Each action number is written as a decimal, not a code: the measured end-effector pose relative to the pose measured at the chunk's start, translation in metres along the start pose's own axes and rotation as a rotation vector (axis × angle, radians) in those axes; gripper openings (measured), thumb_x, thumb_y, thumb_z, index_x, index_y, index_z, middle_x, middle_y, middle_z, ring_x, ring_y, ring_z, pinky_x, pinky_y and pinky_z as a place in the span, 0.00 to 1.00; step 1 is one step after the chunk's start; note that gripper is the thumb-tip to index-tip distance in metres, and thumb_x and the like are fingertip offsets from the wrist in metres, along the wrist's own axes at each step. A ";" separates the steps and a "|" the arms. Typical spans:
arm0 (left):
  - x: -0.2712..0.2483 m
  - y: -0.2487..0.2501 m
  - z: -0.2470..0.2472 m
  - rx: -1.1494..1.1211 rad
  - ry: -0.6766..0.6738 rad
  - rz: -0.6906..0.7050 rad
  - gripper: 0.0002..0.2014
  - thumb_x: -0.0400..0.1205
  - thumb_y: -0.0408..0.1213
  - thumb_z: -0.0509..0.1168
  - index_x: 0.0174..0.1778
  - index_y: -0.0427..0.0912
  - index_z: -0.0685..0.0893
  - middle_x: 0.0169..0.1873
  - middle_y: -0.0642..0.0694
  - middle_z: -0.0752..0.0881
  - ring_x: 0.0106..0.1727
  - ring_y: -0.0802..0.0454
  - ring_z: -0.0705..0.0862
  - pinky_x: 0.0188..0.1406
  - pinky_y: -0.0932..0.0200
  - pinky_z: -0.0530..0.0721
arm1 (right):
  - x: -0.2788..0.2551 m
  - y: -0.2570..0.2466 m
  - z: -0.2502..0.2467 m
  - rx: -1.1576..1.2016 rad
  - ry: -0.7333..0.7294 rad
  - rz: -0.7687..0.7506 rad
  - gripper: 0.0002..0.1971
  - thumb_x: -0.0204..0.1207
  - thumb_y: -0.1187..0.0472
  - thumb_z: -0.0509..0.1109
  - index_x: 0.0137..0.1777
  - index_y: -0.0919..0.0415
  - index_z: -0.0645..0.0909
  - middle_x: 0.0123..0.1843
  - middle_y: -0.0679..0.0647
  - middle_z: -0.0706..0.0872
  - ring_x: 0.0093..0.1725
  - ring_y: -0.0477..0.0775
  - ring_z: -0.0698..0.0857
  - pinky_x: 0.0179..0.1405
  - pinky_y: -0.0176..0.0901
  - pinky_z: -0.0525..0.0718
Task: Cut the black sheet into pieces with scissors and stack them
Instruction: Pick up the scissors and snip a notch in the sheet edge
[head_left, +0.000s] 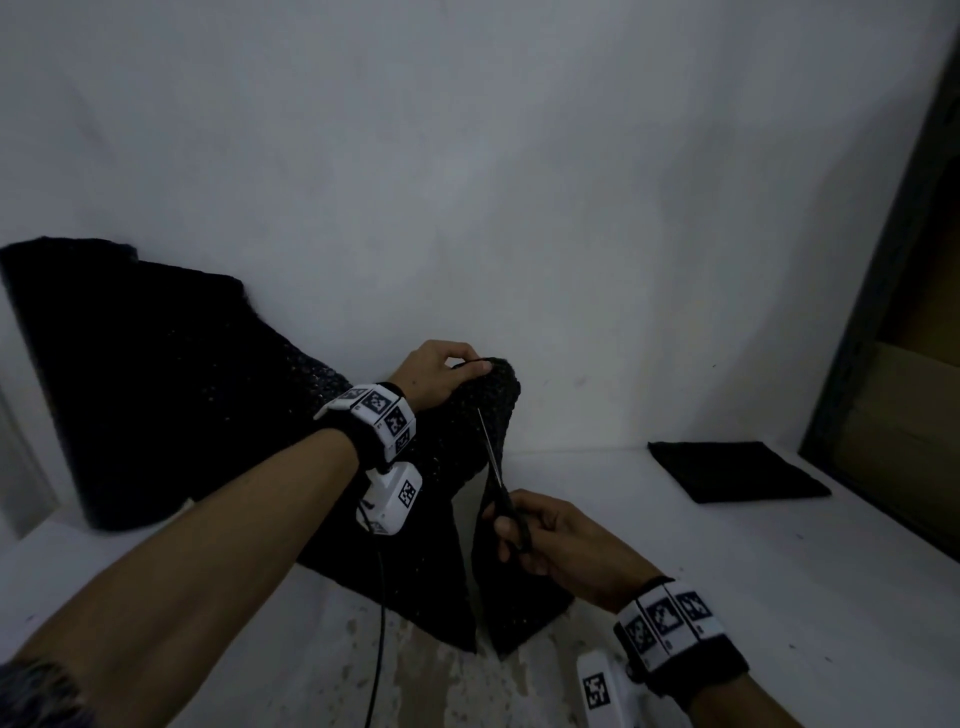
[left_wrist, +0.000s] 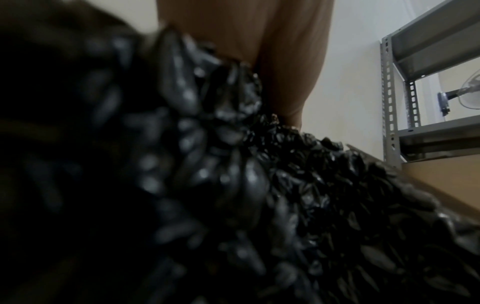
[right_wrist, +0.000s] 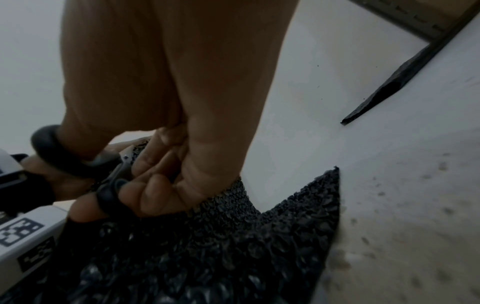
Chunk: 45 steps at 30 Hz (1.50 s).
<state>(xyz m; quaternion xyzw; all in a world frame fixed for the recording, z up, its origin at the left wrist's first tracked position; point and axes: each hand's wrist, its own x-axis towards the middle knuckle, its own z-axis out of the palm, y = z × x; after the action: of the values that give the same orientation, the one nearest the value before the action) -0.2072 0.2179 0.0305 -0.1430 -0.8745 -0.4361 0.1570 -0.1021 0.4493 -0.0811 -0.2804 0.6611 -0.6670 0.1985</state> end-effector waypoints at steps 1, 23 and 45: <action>0.000 -0.001 0.001 -0.004 -0.008 0.002 0.14 0.81 0.53 0.72 0.38 0.46 0.87 0.28 0.46 0.82 0.26 0.54 0.78 0.35 0.59 0.75 | 0.001 -0.003 0.000 0.006 -0.004 -0.005 0.18 0.78 0.52 0.74 0.61 0.63 0.84 0.38 0.60 0.84 0.34 0.56 0.71 0.30 0.37 0.68; -0.008 0.017 -0.002 -0.102 -0.080 -0.005 0.14 0.86 0.45 0.67 0.42 0.39 0.89 0.48 0.45 0.89 0.44 0.63 0.84 0.43 0.82 0.75 | 0.009 -0.012 -0.006 0.021 0.005 -0.038 0.12 0.82 0.56 0.73 0.61 0.61 0.85 0.39 0.60 0.84 0.45 0.63 0.71 0.34 0.41 0.68; -0.027 0.033 -0.024 -0.287 0.029 -0.164 0.03 0.77 0.26 0.74 0.45 0.35 0.90 0.41 0.35 0.90 0.40 0.48 0.88 0.41 0.62 0.87 | 0.021 -0.016 -0.003 0.110 0.002 -0.049 0.05 0.79 0.54 0.76 0.45 0.53 0.86 0.38 0.58 0.83 0.40 0.61 0.68 0.35 0.43 0.64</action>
<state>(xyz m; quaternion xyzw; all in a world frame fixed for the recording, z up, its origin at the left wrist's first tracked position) -0.1658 0.2145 0.0571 -0.0858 -0.8096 -0.5699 0.1112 -0.1178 0.4389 -0.0633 -0.2845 0.6166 -0.7072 0.1967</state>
